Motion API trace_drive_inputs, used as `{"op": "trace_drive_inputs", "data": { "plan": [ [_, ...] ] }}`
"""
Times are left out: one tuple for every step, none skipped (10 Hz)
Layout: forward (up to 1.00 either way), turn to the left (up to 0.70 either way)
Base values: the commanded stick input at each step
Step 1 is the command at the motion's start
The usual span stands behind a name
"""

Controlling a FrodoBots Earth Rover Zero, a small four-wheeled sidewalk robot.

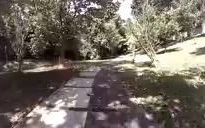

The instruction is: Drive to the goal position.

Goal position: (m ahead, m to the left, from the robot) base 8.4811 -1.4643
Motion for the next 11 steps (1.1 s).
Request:
{"op": "trace_drive_inputs", "data": {
  "plan": [
    [0.5, 0.0],
    [0.5, 0.0],
    [0.5, 0.0],
    [0.5, 0.0],
    [0.5, 0.0],
    [0.5, 0.0],
    [0.5, 0.0],
    [0.5, 0.0],
    [0.5, 0.0],
    [0.5, 0.0],
    [0.5, 0.0]
  ]
}}
